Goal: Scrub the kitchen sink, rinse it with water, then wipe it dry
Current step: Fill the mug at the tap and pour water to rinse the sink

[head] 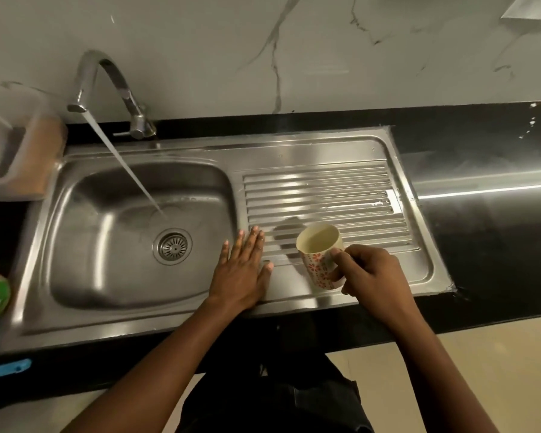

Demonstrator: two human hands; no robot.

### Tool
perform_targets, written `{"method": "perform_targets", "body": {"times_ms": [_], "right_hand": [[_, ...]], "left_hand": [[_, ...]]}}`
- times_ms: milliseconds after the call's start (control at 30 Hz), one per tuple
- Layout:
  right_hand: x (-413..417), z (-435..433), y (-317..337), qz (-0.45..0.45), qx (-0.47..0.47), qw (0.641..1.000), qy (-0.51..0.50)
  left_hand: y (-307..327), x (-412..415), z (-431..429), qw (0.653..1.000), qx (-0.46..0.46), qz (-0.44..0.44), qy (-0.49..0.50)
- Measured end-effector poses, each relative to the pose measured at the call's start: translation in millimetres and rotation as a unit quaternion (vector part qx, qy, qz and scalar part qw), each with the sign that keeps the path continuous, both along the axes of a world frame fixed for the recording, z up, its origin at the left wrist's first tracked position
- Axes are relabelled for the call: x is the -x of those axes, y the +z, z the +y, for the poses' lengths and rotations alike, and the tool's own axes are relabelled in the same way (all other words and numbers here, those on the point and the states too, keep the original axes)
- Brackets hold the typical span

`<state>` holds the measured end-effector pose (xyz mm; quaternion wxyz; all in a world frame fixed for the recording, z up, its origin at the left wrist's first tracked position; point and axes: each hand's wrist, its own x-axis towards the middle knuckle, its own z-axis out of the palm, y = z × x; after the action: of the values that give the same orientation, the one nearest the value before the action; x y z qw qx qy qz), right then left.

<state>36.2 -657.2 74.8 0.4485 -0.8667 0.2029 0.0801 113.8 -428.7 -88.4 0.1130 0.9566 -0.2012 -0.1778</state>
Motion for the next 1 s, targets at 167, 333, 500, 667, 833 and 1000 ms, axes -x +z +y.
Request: {"method": "perform_targets", "body": {"times_ms": [167, 333, 500, 667, 833, 1000], "right_hand": [[-10.5, 8.6, 5.3, 0.002, -0.028, 1.000, 0.011], [-24.1, -1.8, 11.1, -0.008, -0.021, 1.000, 0.022], [-34.8, -31.5, 14.4, -0.021, -0.010, 0.999, 0.022], [-36.6, -73.1, 9.8, -0.031, 0.003, 0.999, 0.013], [-34.7, -111.2, -1.6, -0.029, 0.008, 0.999, -0.033], [-35.5, -137.6, -16.8, -0.027, 0.002, 0.998, -0.055]], "left_hand": [[13.8, 2.1, -10.9, 0.998, 0.043, 0.001, 0.042], [18.0, 3.3, -59.1, 0.997, 0.049, -0.003, -0.051], [22.0, -2.7, -124.8, 0.984, 0.140, 0.007, -0.107], [23.1, -7.3, -182.2, 0.967, 0.233, 0.103, -0.010], [2.0, -29.4, -191.6, 0.992, 0.089, -0.010, -0.084], [-9.7, -31.7, -106.3, 0.994, 0.021, -0.046, 0.097]]}}
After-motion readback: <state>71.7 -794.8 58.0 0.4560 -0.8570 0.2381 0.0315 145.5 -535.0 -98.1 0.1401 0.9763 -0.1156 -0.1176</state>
